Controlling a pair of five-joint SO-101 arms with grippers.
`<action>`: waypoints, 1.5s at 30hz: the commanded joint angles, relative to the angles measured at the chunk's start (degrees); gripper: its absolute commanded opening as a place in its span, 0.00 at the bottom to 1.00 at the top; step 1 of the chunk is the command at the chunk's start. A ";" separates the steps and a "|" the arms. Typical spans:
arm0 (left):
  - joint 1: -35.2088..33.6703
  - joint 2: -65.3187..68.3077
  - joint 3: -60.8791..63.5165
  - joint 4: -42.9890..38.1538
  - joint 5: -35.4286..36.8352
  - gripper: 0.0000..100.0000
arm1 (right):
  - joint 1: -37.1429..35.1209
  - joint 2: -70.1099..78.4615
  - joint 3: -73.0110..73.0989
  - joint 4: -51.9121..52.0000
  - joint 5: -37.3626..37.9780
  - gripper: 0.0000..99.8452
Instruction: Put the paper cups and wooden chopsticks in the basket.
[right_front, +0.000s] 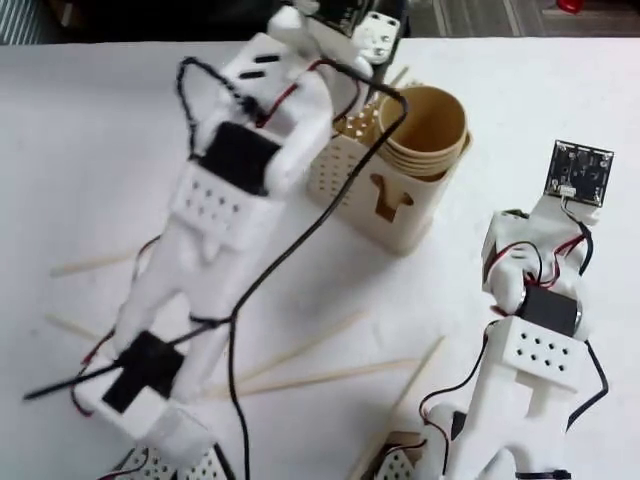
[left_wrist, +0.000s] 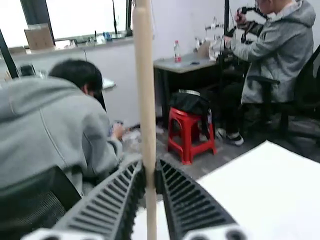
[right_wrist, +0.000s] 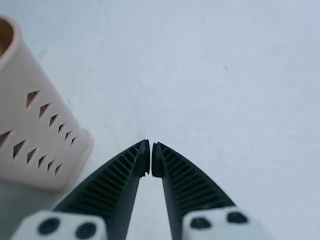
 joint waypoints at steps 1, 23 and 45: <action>0.13 2.59 -0.70 0.09 1.76 0.07 | -0.57 -1.10 -0.53 -0.92 0.18 0.03; -19.74 -17.89 -3.25 47.30 1.41 0.19 | 0.92 -3.12 -1.23 -0.48 0.18 0.03; -40.84 -64.92 58.20 34.37 -5.63 0.20 | -40.22 -12.62 -23.03 38.90 30.24 0.03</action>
